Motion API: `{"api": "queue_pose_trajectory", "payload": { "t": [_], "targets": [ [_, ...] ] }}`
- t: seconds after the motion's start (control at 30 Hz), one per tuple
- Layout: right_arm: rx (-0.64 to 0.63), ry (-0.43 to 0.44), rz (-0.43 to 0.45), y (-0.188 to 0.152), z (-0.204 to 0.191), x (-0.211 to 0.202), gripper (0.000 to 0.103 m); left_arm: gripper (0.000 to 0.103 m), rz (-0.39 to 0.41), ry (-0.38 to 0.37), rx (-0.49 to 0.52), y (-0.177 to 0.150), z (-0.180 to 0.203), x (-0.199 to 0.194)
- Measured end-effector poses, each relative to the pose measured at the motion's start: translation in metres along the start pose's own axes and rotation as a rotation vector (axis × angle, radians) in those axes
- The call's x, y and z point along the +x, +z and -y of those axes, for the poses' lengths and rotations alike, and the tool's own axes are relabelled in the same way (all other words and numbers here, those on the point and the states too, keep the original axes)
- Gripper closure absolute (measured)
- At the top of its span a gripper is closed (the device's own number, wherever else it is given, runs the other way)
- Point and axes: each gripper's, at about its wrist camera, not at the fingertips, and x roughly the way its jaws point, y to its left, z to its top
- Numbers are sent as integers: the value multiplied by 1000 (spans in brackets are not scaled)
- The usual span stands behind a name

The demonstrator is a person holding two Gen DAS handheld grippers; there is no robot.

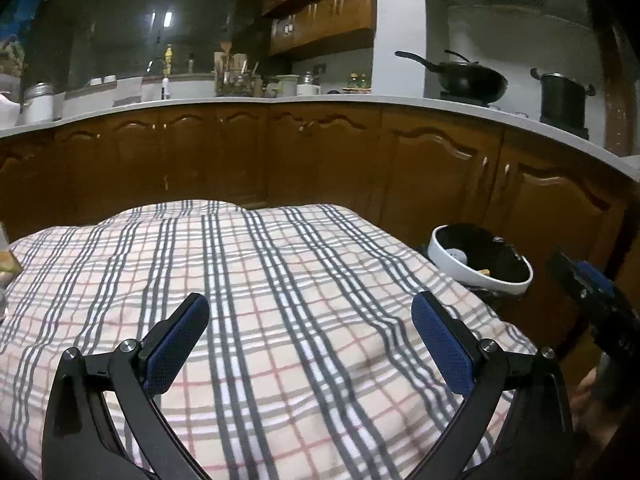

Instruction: Collect trash

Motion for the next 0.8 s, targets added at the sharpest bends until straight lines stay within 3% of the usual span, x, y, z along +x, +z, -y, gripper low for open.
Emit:
{"api": "queue_pose_trajectory", "payload": {
  "t": [0.8],
  "targets": [
    [-4, 11, 10, -9, -5, -5, 0, 0, 49, 84, 37, -5, 2, -18]
  ]
}}
